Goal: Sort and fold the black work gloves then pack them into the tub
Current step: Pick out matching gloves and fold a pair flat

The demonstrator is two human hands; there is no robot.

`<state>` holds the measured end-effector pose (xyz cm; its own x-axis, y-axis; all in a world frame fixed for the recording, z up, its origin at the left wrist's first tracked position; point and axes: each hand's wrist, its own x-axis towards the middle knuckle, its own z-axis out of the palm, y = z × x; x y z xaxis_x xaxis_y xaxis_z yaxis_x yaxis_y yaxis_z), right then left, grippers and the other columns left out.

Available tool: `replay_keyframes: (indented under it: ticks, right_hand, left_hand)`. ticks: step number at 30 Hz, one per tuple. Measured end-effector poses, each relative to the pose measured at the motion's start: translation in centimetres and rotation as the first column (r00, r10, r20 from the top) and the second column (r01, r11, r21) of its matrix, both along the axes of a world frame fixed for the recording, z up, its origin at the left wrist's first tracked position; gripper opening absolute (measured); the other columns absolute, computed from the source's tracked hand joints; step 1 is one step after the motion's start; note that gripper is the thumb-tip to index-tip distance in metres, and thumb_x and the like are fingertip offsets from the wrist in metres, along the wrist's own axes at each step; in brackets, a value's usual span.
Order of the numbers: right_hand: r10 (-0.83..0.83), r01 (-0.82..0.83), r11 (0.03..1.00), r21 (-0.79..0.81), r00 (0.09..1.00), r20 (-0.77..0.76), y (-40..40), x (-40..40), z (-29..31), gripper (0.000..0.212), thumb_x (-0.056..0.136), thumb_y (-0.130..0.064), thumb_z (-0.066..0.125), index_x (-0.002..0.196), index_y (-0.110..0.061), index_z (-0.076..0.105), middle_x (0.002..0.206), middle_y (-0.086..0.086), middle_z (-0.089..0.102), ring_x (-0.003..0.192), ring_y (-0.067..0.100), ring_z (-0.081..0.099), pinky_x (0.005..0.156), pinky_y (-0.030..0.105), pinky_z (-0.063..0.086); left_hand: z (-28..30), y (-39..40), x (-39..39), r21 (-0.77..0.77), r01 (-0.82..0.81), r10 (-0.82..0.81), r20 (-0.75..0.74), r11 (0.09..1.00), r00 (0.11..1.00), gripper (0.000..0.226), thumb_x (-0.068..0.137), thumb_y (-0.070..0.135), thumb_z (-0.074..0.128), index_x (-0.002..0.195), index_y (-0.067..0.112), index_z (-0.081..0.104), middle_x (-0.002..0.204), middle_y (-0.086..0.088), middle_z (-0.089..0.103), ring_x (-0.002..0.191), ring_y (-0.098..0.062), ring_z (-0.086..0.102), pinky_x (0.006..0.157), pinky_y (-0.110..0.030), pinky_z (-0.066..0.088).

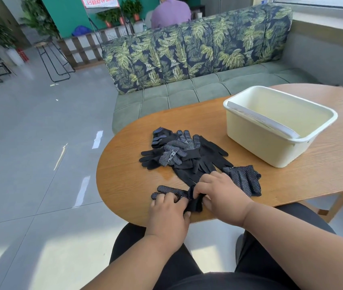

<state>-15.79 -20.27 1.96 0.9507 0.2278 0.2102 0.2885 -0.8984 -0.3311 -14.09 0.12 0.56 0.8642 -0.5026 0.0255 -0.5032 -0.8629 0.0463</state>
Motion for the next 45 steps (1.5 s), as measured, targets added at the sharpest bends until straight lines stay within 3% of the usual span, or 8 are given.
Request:
replay_keyframes:
  ticks: [6,13,17,24,27,30,40,45]
  right_hand:
    - [0.092,-0.035,0.945,0.325,0.983,-0.160,0.5,-0.4,0.5,0.019,0.082,-0.029,0.051,0.097,-0.029,0.062,0.108,-0.009,0.061,0.104,0.015,0.058,0.095,0.037,0.047]
    - [0.121,-0.033,0.917,0.397,0.972,-0.200,1.4,-0.4,0.3,0.009,0.088,-0.041,0.060,0.091,-0.040,0.051,0.104,-0.012,0.059,0.099,0.012,0.056,0.092,0.038,0.047]
    - [0.110,0.041,0.892,0.450,0.946,-0.304,1.5,-0.1,0.3,0.013,0.100,-0.035,0.063,0.098,-0.024,0.055,0.090,-0.010,0.058,0.084,0.001,0.054,0.077,0.027,0.044]
    - [-0.028,0.231,0.823,0.519,0.929,-0.369,3.9,1.7,-0.9,0.020,0.102,-0.038,0.060,0.091,-0.024,0.051,0.076,-0.005,0.058,0.071,0.008,0.052,0.074,0.038,0.047]
    - [-0.107,0.291,0.836,0.465,0.918,-0.383,4.9,3.1,-1.4,0.021,0.101,-0.042,0.059,0.092,-0.024,0.052,0.079,-0.006,0.061,0.078,0.013,0.058,0.073,0.038,0.048]
    - [-0.196,0.369,0.825,0.428,0.897,-0.396,5.5,4.0,-1.9,0.018,0.100,-0.042,0.060,0.094,-0.026,0.054,0.084,-0.007,0.062,0.081,0.013,0.060,0.070,0.034,0.047]
    - [-0.238,0.391,0.826,0.407,0.895,-0.377,5.6,4.0,-2.4,0.038,0.095,-0.034,0.067,0.131,-0.034,0.053,0.111,-0.007,0.053,0.093,0.008,0.052,0.084,0.027,0.045]
    - [-0.193,0.299,0.878,0.374,0.936,-0.294,5.6,2.9,-2.6,0.034,0.099,-0.030,0.063,0.131,-0.039,0.055,0.118,-0.004,0.048,0.101,0.018,0.059,0.090,0.034,0.052]
  left_hand:
    - [0.9,1.0,-0.4,-0.076,0.051,-0.054,-0.040,0.996,0.998,0.025,0.095,0.050,0.041,0.108,0.037,0.058,0.117,0.014,0.055,0.117,-0.017,0.044,0.100,-0.037,0.036]
    - [0.3,2.0,-0.6,-0.184,0.093,-0.107,-0.069,0.978,0.992,0.042,0.097,0.063,0.038,0.112,0.036,0.066,0.106,0.022,0.054,0.115,-0.007,0.043,0.105,-0.032,0.034]
    - [-0.2,2.9,0.0,-0.284,0.068,-0.114,-0.150,0.956,0.982,0.038,0.102,0.057,0.036,0.105,0.031,0.064,0.101,0.021,0.057,0.111,-0.004,0.044,0.102,-0.029,0.035]
    - [0.1,3.2,-0.2,-0.567,-0.365,0.050,-0.494,0.738,0.868,0.032,0.103,0.048,0.050,0.086,0.022,0.057,0.084,0.001,0.062,0.082,-0.017,0.057,0.072,-0.034,0.049]
    - [0.3,2.7,0.6,-0.584,-0.509,0.124,-0.572,0.632,0.811,0.010,0.099,0.045,0.060,0.103,0.036,0.063,0.094,0.014,0.070,0.091,-0.005,0.065,0.080,-0.029,0.056]
    - [-0.1,2.5,1.6,-0.571,-0.587,0.199,-0.598,0.574,0.776,0.034,0.097,0.038,0.068,0.128,0.036,0.053,0.108,0.016,0.071,0.104,-0.004,0.066,0.093,-0.033,0.058]
    - [-0.2,1.8,3.0,-0.538,-0.569,0.357,-0.452,0.622,0.818,0.039,0.097,0.027,0.071,0.132,0.031,0.055,0.117,0.013,0.063,0.089,-0.001,0.065,0.073,-0.017,0.050]
    - [0.0,2.6,2.6,-0.453,-0.326,0.263,-0.198,0.830,0.944,0.012,0.100,0.034,0.064,0.110,0.034,0.071,0.117,0.016,0.054,0.102,-0.004,0.057,0.084,-0.018,0.049]
